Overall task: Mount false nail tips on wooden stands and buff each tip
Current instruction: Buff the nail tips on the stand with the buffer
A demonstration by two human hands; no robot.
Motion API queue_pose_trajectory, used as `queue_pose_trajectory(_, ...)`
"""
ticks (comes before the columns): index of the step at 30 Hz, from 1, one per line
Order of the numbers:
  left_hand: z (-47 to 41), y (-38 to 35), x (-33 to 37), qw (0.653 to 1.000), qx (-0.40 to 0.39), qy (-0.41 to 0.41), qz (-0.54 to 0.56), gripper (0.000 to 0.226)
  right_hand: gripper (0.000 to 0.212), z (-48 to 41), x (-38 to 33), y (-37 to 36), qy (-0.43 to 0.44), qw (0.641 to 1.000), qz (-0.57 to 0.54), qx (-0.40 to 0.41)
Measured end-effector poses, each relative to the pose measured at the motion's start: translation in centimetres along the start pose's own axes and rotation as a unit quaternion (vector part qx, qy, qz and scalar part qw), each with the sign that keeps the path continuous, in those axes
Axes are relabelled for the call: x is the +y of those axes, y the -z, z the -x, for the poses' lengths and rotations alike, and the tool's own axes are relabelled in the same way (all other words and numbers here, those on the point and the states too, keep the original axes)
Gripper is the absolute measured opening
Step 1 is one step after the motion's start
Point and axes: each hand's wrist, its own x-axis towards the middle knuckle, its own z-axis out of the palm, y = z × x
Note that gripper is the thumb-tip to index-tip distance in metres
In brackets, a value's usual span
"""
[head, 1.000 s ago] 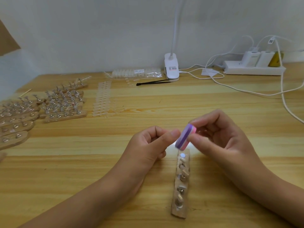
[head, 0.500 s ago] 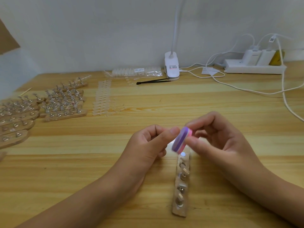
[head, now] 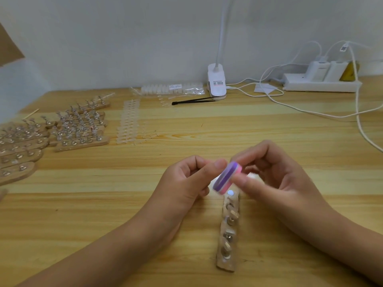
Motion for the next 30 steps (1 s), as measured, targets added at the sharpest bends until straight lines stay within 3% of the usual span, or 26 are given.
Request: queue_pose_trajectory(30, -0.17, -0.01, -0.1, 1.0, 0.02, 0.001, 0.012, 0.026, 0.022, -0.12, -0.15, 0.26, -0.025, 0.994, -0.11, -0.001)
